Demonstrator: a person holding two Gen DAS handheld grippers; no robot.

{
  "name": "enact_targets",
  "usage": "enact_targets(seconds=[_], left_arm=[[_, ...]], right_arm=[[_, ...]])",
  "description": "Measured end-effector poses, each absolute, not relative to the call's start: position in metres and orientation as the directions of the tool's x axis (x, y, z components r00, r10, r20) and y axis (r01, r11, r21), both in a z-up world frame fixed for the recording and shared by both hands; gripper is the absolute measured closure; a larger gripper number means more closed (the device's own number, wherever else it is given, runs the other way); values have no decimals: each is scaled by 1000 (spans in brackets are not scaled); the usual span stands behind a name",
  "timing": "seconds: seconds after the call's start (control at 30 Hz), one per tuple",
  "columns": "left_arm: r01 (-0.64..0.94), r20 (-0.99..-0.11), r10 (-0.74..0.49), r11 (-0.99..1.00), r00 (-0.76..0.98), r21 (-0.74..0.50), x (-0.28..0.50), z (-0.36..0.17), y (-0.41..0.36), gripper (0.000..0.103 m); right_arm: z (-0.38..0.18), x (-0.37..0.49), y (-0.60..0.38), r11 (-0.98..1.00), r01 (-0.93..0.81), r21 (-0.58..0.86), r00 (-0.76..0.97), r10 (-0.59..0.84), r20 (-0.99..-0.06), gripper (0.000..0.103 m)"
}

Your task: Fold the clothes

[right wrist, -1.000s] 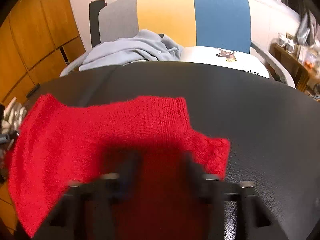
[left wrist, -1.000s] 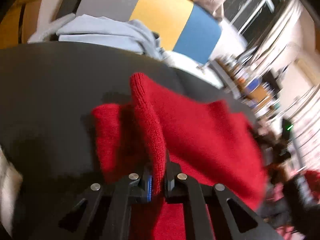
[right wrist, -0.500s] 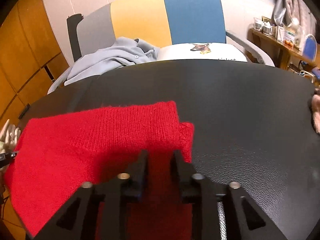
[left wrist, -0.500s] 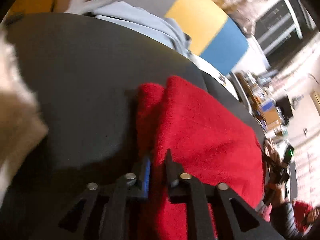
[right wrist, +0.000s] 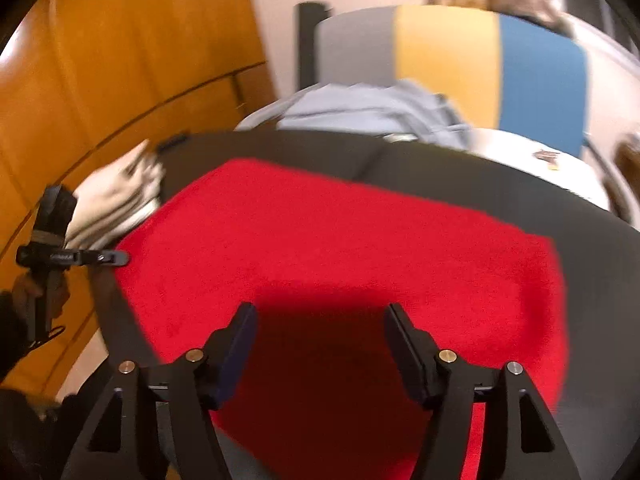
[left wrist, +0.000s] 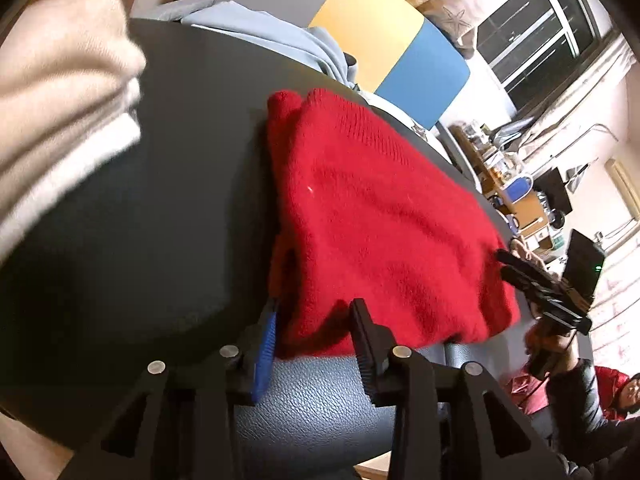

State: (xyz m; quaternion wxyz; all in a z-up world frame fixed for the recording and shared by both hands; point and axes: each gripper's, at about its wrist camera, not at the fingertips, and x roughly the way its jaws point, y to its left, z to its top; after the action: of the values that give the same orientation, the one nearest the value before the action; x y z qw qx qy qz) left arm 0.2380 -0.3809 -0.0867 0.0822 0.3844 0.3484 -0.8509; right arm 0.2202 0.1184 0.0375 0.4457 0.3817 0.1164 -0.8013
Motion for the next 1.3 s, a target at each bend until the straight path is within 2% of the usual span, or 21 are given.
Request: enact_targets(seconds=[0.07,0.13,0.23,0.3,0.33,0.47,0.57,0.67,0.73,0.8,0.9,1.03,1.1,1.13,1.2,1.23,1.3], left_arm=[[401,-689,124,-735,-714,-547,239,-86,-380,70],[381,-681,125,-749,-722,-542,236,-85,-375,97],[329,-734,150,-822,-662,-465,231,-84,-368,98],[332,-797,85,-879,-598,-343,240,-87,-369,98],[338,-804,72,-882,-590,-327,247,-88,-375,98],[349,-801,63,-878,-595,-328,251,-81,-379,97],[341,-788,88,-868,-610,-361,250,-72,-378,88],[341,-698,117,-808,-707,-481,263,-50,-383,83],[311,-610,120,-774,-784,-551,262,-34,-386,77],[280,-548,118,-760,-828,-587,243,-26,-383,74],[282,-552,79,-794,-830,-538,207,-31,-365,74],[428,-747,-42,-840,-664,-334,171,-86,-361,77],[397,-705,-42,-850,-708,-348,174,-94,-371,77],[412,-720,-63,-853,-691,-321,169,-91,-376,77],[432,-750,-118,-869,-651,-239,157,-86,-382,76],[437,-763,-150,-880,-629,-187,150,-82,-383,76],[447,-776,-199,-887,-599,-118,136,-75,-387,75]], right_arm=[[29,227,102,-569,812,130,-309,-609,-731,36],[22,226,94,-588,801,110,-326,-583,-744,36],[16,221,100,-627,771,112,-346,-560,-753,36],[10,218,110,-652,747,131,-347,-549,-761,34],[6,219,116,-656,740,151,-338,-556,-759,34],[-7,219,146,-629,733,260,-333,-665,-668,33],[-7,219,149,-633,712,303,-336,-687,-644,32],[-7,224,146,-626,719,301,-336,-693,-638,26],[-7,227,144,-622,726,293,-337,-693,-637,22],[-7,229,144,-620,722,306,-336,-701,-629,17],[-6,229,138,-616,727,303,-334,-703,-627,8],[-5,236,134,-618,744,255,-346,-682,-644,6],[-2,239,139,-609,747,268,-325,-686,-651,6],[3,242,148,-596,739,313,-294,-705,-646,6],[8,250,171,-550,718,426,-220,-761,-610,4],[9,255,184,-540,706,459,-195,-770,-607,0],[9,264,215,-540,682,493,-180,-778,-603,0]])
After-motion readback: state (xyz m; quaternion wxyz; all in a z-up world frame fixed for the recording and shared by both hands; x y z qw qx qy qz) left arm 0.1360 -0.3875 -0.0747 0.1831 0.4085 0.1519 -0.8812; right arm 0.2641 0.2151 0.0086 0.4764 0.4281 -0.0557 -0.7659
